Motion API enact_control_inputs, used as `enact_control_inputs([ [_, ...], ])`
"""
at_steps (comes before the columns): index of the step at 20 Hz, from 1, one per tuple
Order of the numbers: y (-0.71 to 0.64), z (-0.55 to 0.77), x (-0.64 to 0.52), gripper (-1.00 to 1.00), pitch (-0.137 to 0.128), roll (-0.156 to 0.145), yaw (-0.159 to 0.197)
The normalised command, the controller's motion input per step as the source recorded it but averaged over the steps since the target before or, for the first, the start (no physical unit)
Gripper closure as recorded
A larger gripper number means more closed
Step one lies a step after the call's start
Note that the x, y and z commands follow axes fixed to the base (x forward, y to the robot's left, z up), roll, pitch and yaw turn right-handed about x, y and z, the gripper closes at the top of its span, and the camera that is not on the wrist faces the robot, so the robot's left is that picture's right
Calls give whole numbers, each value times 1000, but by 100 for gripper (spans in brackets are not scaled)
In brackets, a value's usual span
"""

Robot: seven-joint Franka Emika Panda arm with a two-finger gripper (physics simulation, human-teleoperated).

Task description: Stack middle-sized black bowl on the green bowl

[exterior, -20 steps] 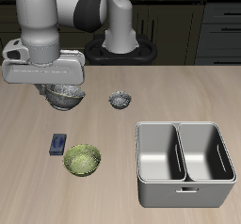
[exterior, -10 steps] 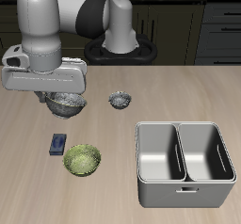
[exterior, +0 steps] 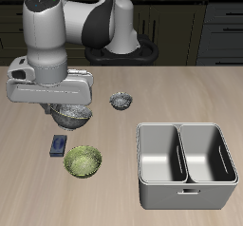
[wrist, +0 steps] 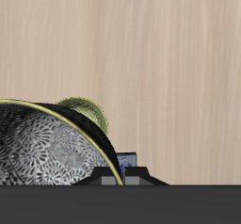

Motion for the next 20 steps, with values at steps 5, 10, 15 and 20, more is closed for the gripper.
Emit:
enact_control_inputs([
  [5, 121, -238, 73, 100, 24, 7, 5],
  [10, 60, -339, 45, 100, 40, 1, 4],
  [15, 28, -362, 45, 100, 35, -3, 5],
  [20, 36, -314, 45, 100, 30, -2, 6],
])
